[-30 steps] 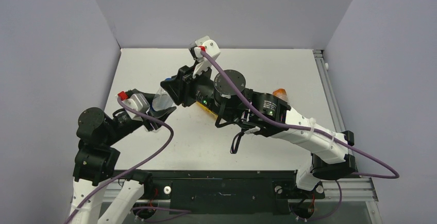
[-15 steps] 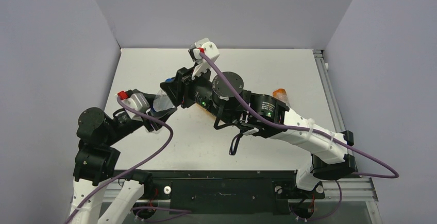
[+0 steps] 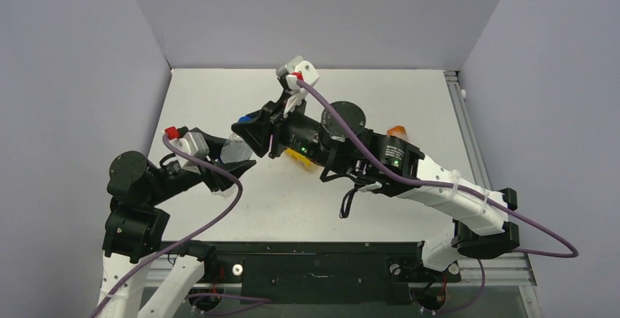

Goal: Unscrew the bottle caps
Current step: Unscrew the bottle cap from the plastic bottle.

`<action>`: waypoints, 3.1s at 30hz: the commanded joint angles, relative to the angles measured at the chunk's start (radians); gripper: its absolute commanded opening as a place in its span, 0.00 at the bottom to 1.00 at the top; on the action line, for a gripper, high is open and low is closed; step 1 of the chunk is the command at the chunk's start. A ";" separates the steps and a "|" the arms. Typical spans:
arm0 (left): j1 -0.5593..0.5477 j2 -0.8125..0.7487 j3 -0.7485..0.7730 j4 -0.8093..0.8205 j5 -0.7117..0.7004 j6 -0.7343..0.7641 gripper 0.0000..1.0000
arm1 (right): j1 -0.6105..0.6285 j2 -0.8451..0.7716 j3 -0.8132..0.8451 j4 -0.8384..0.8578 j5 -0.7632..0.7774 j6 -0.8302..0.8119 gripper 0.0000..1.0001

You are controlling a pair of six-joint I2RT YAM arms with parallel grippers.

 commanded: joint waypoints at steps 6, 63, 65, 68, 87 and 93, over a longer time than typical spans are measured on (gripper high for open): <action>0.001 0.039 0.037 0.358 0.347 -0.602 0.09 | -0.025 -0.214 -0.142 0.159 -0.539 -0.089 0.00; 0.001 0.043 0.108 0.185 0.227 -0.390 0.11 | 0.017 -0.053 0.103 -0.010 -0.361 -0.146 0.00; 0.001 0.052 0.106 0.284 0.284 -0.529 0.14 | 0.001 -0.063 0.111 -0.019 -0.536 -0.161 0.00; 0.001 0.064 0.099 0.449 0.357 -0.722 0.15 | -0.026 -0.076 0.117 -0.026 -0.739 -0.165 0.00; 0.001 0.074 0.135 0.156 0.217 -0.344 0.14 | 0.034 -0.129 0.075 0.012 0.041 -0.078 0.79; 0.001 0.030 0.084 0.074 0.037 -0.089 0.14 | 0.082 0.040 0.255 -0.149 0.214 -0.030 0.81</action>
